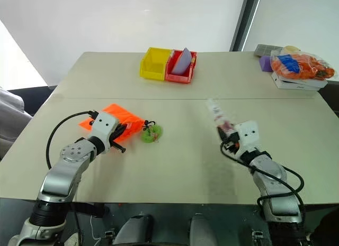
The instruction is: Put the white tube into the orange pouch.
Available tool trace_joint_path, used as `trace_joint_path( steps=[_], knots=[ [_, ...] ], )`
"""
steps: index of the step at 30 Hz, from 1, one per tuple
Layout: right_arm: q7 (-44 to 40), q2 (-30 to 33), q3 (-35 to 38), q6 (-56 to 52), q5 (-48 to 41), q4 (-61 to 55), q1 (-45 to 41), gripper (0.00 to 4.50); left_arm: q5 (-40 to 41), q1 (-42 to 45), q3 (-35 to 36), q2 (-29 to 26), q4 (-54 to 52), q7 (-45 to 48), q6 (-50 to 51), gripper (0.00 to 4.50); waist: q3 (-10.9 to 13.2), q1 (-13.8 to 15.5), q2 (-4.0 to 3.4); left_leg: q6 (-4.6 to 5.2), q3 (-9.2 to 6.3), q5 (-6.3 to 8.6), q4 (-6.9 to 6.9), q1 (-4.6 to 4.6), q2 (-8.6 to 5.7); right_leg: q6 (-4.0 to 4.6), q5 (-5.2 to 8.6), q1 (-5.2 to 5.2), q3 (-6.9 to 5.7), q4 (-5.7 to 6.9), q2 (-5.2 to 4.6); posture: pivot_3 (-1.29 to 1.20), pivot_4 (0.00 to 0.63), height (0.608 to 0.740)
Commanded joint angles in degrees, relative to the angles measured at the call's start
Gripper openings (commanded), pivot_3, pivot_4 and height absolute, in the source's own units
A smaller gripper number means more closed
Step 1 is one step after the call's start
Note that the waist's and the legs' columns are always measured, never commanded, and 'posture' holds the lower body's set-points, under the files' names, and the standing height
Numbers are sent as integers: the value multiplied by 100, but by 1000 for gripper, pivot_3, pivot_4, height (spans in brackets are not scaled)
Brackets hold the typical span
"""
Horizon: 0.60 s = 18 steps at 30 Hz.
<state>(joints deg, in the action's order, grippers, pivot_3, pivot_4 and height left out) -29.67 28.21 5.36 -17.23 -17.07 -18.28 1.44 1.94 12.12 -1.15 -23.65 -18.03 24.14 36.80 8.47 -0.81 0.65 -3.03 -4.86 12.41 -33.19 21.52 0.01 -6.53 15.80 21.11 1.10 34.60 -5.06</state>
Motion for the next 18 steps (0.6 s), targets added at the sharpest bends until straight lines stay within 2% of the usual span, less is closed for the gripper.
trace_joint_path(
  steps=[1, 4, 8, 18],
  knots=[
    [-724, 360, -635, -476, -252, -782, 87, 1718, 69, 98, 134, -69, -106, 4, -108, 0, 4, 8, 6, 0, 0, 0, -1, 1, 0, 0, 1, 0, 0, -1, -1, 0, 150, 740],
    [-722, 353, -1231, -736, 3, -911, -207, 1718, 131, 137, 144, -79, -169, 29, -74, 0, 16, -1, 25, -1, 0, 0, -1, 1, 0, 6, -2, 1, 0, -6, -1, 0, 150, 740],
    [-553, 7, -1819, -847, 344, -628, -776, 1718, 249, 167, 131, -77, -312, 78, -27, 0, 23, 7, 36, -2, -1, 1, -2, 4, 1, 21, -12, 9, 0, -11, -1, 0, 150, 740],
    [-676, -520, -2477, -751, 735, 44, -1532, 1718, 379, 33, 33, -148, -628, 185, -21, 0, 24, 12, 38, -2, -2, 0, 1, 29, 0, 31, -21, 22, -2, -25, 1, 0, 150, 740]
  ],
)
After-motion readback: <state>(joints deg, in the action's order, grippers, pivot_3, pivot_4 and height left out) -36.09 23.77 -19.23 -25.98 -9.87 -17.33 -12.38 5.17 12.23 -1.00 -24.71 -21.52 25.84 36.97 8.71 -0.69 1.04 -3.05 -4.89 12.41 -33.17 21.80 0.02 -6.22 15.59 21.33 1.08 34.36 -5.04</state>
